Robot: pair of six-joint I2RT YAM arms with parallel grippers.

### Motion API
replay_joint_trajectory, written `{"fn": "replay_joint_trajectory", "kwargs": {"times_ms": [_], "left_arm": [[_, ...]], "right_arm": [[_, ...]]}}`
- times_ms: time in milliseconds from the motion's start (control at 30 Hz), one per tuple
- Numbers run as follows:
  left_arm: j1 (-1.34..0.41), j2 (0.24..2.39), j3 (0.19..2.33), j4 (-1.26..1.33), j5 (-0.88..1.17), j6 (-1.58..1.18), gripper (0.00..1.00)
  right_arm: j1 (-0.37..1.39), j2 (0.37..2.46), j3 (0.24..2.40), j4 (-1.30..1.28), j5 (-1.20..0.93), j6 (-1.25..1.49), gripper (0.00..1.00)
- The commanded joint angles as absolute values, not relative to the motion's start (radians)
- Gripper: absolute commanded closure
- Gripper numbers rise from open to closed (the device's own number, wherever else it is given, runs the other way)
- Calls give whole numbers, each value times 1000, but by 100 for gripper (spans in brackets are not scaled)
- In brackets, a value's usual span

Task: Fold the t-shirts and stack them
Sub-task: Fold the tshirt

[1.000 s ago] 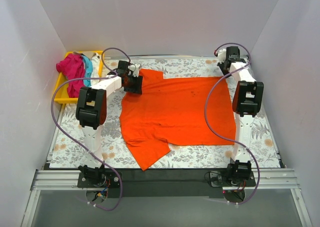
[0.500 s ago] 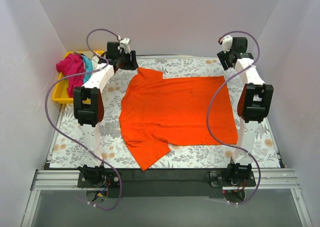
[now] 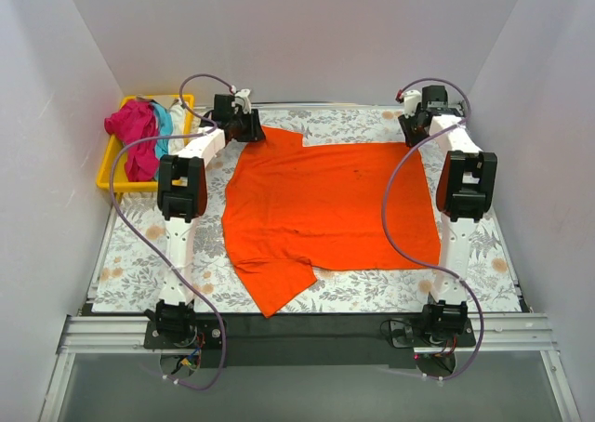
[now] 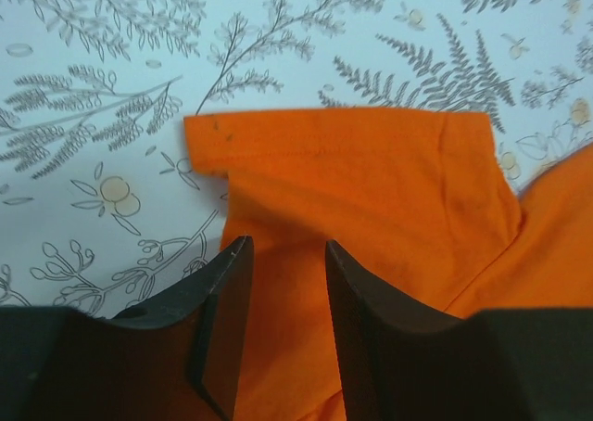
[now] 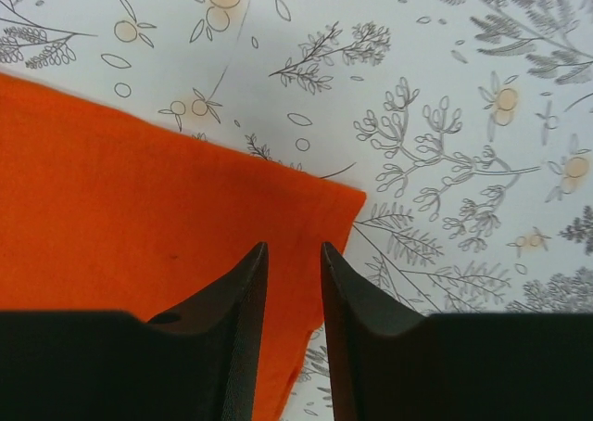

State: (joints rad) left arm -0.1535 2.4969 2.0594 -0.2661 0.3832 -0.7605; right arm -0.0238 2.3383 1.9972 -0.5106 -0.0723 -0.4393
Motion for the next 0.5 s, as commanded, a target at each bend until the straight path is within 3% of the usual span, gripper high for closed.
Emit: {"fn": "replay_joint_trajectory", "kwargs": {"times_ms": [0,367,467], "left_arm": [[-156,2474,2088,-249,399,-782,65],[-135,2606,2221,-250,314,-798,64],[-127,2574,2223,-241,410,-792,56]], "right_arm": [[-23,2365,2048,-523,-101,-413,70],[-29,2453,2091,-523,-63,-399,70],[-32,2428,2108,-522,-77,-393,67]]}}
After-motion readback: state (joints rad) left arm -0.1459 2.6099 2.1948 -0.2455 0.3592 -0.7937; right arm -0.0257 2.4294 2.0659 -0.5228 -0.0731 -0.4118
